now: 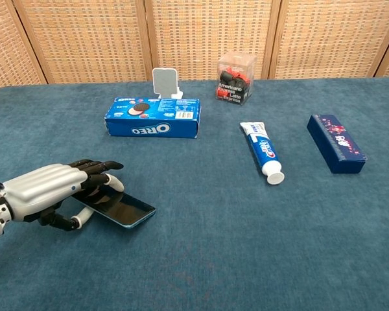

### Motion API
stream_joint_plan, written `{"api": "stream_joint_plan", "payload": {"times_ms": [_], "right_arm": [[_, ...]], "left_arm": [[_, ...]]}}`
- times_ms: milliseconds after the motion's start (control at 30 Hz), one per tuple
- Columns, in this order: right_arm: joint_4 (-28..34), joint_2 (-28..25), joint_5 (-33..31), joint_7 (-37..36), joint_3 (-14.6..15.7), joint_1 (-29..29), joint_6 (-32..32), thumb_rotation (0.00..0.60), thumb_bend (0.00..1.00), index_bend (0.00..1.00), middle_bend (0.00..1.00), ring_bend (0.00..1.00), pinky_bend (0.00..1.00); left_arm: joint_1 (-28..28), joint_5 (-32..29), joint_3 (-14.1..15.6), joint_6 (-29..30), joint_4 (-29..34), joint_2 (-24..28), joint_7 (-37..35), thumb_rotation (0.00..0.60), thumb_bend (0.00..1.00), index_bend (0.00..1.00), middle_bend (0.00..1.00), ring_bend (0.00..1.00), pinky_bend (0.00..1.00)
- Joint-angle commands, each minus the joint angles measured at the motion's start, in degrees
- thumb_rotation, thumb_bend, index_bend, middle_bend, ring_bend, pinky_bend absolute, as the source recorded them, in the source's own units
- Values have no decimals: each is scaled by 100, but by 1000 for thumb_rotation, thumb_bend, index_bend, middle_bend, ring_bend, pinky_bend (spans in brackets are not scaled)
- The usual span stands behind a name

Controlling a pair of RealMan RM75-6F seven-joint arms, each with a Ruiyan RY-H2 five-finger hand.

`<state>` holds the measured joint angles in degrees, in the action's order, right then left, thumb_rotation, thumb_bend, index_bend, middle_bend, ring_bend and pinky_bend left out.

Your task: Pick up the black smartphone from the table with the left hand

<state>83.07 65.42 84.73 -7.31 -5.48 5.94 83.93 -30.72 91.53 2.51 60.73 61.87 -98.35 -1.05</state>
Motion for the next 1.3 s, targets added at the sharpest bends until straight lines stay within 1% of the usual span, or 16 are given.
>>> {"api": "stream_joint_plan", "payload": {"times_ms": [33, 133, 300, 467, 500, 533, 600, 667, 700, 733, 800, 933, 1133, 1233, 1300], "right_arm": [[2, -1, 8, -3, 2, -2, 8, 600, 0, 0, 0, 0, 0], [10, 0, 24, 11, 14, 3, 1, 600, 0, 0, 0, 0, 0], [14, 9, 31, 42, 22, 9, -10, 600, 0, 0, 0, 0, 0], [14, 19, 25, 67, 29, 17, -33, 600, 0, 0, 0, 0, 0], [11, 21, 20, 68, 30, 19, -41, 600, 0, 0, 0, 0, 0], [10, 22, 16, 69, 29, 20, -45, 600, 0, 0, 0, 0, 0], [-9, 32, -15, 72, 28, 35, -95, 600, 0, 0, 0, 0, 0], [-15, 39, -19, 80, 31, 42, -113, 600, 0, 0, 0, 0, 0], [-16, 40, -18, 84, 33, 45, -120, 600, 0, 0, 0, 0, 0], [-15, 42, -18, 87, 35, 47, -125, 600, 0, 0, 0, 0, 0], [-15, 45, -15, 98, 38, 51, -132, 600, 0, 0, 0, 0, 0], [-19, 49, -25, 104, 45, 53, -149, 600, 0, 0, 0, 0, 0], [-32, 57, -44, 99, 42, 68, -183, 600, 0, 0, 0, 0, 0], [-24, 58, -31, 111, 53, 72, -190, 600, 0, 0, 0, 0, 0], [-22, 56, -29, 110, 55, 70, -186, 600, 0, 0, 0, 0, 0]], "left_arm": [[-7, -15, -23, 32, -1, 6, -12, 600, 623, 311, 0, 0, 0], [-92, -100, -113, -65, 74, 56, 14, 600, 620, 335, 0, 0, 0], [-330, -280, -288, -413, 318, 189, 200, 600, 617, 344, 0, 0, 0], [-674, -592, -499, -1045, 614, 384, 550, 600, 618, 337, 0, 0, 0], [-760, -676, -563, -1187, 690, 432, 667, 600, 617, 324, 0, 0, 0], [-804, -726, -603, -1254, 725, 454, 728, 600, 613, 291, 0, 0, 0], [-1062, -991, -869, -1516, 849, 510, 1201, 600, 601, 216, 0, 0, 0], [-1143, -1199, -970, -1636, 916, 503, 1445, 600, 593, 108, 0, 0, 0], [-1175, -1294, -1012, -1681, 946, 499, 1541, 600, 591, 71, 0, 0, 0], [-1206, -1383, -1052, -1717, 971, 494, 1625, 600, 590, 29, 0, 0, 0], [-1272, -1544, -1131, -1766, 990, 474, 1790, 600, 588, 0, 0, 0, 0], [-1469, -1904, -1336, -1878, 1057, 465, 2120, 600, 588, 0, 0, 0, 0], [-1665, -2365, -1496, -1802, 1381, 588, 2662, 600, 589, 0, 0, 0, 0], [-1714, -2533, -1551, -1705, 1527, 611, 2757, 600, 584, 0, 0, 0, 0], [-1707, -2541, -1588, -1620, 1674, 675, 2717, 600, 555, 0, 0, 0, 0]]}}
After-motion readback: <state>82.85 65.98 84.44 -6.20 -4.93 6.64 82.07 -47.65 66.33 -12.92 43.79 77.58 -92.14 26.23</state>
